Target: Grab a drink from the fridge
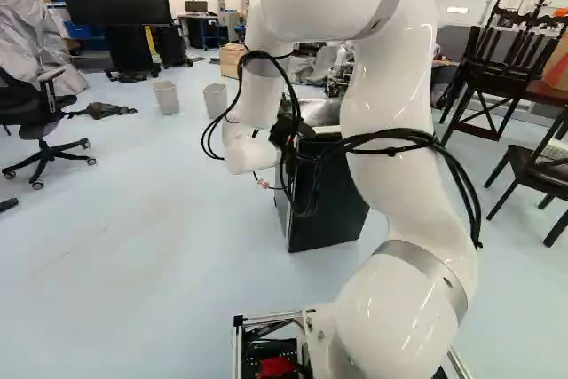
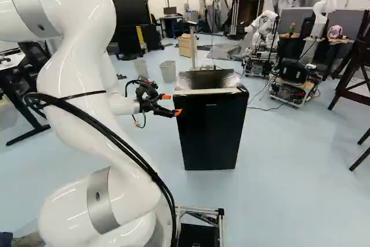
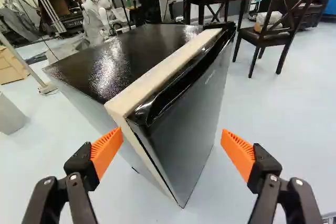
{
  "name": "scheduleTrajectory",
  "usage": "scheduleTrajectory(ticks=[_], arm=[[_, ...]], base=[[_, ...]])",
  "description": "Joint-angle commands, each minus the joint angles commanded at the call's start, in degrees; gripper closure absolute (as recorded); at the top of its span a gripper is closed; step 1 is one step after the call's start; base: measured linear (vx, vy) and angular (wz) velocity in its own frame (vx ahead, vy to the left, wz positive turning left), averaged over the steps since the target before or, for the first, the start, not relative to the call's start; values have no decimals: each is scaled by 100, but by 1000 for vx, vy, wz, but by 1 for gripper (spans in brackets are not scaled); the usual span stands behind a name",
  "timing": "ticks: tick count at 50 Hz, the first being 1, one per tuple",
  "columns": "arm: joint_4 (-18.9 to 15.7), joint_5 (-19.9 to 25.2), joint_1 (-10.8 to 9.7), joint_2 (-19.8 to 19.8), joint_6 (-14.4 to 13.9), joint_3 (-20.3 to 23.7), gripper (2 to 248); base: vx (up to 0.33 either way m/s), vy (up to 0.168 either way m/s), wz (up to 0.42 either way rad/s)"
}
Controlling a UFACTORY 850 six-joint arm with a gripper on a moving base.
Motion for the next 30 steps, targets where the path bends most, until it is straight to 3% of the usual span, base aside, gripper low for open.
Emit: scheduleTrajectory(ticks=[30], arm=[[57,0,-133,-56,0,-91,3]], base=[[0,0,0]])
